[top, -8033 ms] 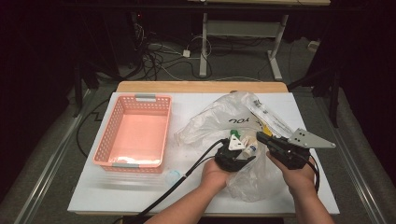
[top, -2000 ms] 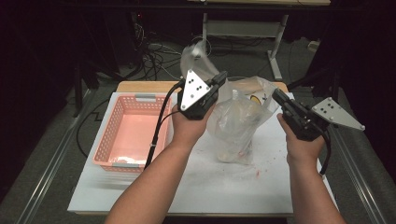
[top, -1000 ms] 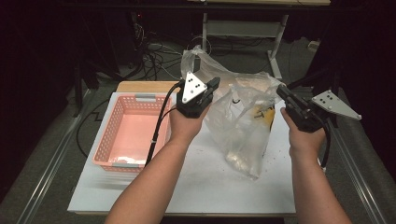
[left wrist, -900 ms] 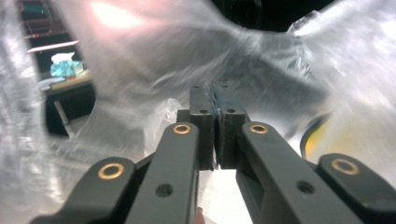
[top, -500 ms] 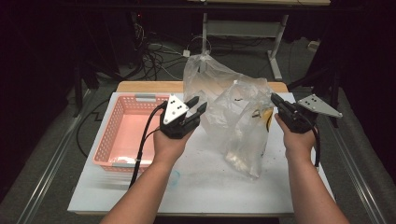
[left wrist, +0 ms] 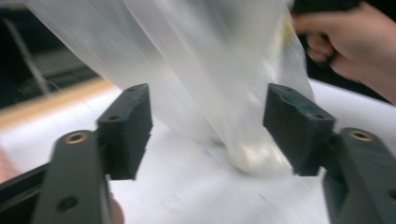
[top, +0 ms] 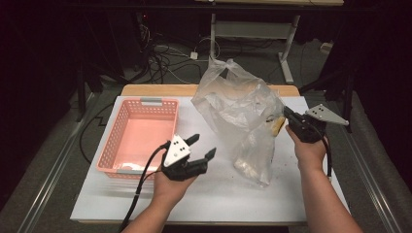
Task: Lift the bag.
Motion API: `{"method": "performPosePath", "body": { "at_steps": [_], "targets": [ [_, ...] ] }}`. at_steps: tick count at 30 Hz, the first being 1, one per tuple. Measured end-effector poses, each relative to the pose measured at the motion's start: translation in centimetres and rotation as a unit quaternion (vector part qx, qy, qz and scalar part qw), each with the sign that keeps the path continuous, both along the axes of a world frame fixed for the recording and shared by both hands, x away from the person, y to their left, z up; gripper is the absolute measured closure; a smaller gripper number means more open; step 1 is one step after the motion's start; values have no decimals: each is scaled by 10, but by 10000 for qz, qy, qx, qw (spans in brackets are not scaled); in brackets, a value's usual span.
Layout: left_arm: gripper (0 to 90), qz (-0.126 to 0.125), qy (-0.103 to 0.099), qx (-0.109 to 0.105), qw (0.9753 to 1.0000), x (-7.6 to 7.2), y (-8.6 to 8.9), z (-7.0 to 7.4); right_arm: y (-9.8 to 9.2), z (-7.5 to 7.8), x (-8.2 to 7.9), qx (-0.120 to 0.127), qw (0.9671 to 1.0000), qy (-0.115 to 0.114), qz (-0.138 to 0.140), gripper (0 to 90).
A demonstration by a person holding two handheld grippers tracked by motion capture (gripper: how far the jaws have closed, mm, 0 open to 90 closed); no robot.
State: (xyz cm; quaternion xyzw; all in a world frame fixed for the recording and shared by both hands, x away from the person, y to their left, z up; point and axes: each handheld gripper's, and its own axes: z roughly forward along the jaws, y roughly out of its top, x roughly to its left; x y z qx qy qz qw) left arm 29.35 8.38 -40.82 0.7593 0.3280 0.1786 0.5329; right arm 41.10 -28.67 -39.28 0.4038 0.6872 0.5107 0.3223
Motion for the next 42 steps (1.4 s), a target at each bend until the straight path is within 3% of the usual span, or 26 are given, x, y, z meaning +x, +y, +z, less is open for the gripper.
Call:
{"method": "performPosePath", "body": {
  "at_steps": [5,9,15,21,24,28,34,42],
  "targets": [
    [213,-315,235,150,9991,-8,-11,-26,-6,-23,5,-131,9993,339,-71,900],
    [147,-489,398,443,9970,-11,-16,-44,-9,-44,7,-229,9975,662,-110,900],
    [52,-648,412,869,9933,-19,-17,-60,-14,-61,4,-348,9950,936,-73,900],
    [3,-465,505,626,9957,-20,-8,-66,-22,-64,-10,-357,9941,1020,-18,840],
    [2,-371,551,463,9967,-20,-4,-68,-27,-60,-19,-289,9945,1003,7,754],
    [2,-344,574,480,9966,-23,-1,-71,-32,-53,-38,-310,9957,854,155,657],
    [0,-328,582,445,9968,-22,-4,-71,-36,-55,-65,-326,9947,908,355,501],
    [0,-282,591,442,9969,-19,-3,-73,-37,-65,-89,-288,9932,982,563,185]
  ]
}}
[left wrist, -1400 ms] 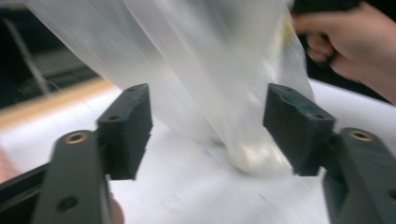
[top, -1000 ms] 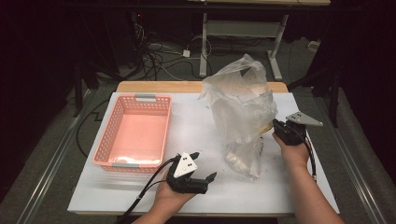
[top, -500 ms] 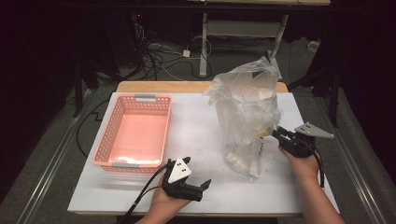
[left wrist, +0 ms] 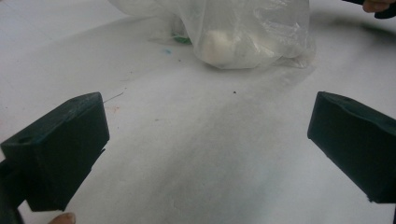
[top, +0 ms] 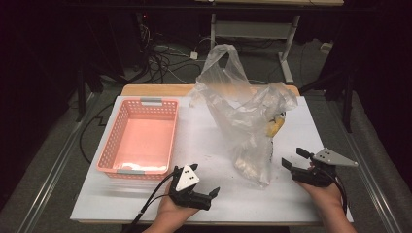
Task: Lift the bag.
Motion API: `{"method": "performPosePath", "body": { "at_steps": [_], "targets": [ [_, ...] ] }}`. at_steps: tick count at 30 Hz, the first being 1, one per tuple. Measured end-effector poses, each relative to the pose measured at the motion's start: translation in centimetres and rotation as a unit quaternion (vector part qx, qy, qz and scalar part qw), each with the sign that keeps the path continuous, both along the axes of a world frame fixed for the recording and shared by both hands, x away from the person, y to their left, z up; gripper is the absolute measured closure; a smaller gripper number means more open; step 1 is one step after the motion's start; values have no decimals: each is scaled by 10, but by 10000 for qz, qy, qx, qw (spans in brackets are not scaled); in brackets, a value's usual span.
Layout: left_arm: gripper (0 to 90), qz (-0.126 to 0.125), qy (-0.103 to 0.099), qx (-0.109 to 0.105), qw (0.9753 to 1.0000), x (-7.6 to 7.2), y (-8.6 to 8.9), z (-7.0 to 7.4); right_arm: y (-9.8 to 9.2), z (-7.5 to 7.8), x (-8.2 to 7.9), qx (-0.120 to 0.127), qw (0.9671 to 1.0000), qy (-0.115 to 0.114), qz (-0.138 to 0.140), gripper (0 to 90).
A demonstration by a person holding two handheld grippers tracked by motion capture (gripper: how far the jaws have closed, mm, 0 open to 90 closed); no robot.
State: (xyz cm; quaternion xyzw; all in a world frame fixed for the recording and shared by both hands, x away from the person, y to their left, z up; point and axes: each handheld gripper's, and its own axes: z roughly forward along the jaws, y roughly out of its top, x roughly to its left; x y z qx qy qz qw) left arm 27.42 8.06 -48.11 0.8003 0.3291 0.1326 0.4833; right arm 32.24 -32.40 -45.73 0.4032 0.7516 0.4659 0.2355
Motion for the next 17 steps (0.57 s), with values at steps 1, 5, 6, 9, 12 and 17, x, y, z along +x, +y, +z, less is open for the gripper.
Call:
{"method": "performPosePath", "body": {
  "at_steps": [1,5,6,9,12,17],
  "targets": [
    [0,4,3,-2,10000,0,0,0,1,-1,-3,9,10000,24,-7,149],
    [0,32,-30,-15,10000,0,2,-1,3,-4,-13,10,10000,-21,3,2],
    [0,30,-34,-26,10000,0,2,-1,4,-4,-15,14,10000,-24,8,1],
    [0,12,-19,-17,10000,1,1,-3,8,-8,-17,-12,10000,-20,85,1],
    [0,23,17,-32,10000,2,0,-4,11,-10,-16,-64,10000,-41,42,1],
    [0,44,19,-37,10000,2,0,-4,10,-11,-16,-74,10000,-28,23,1]
  ]
}}
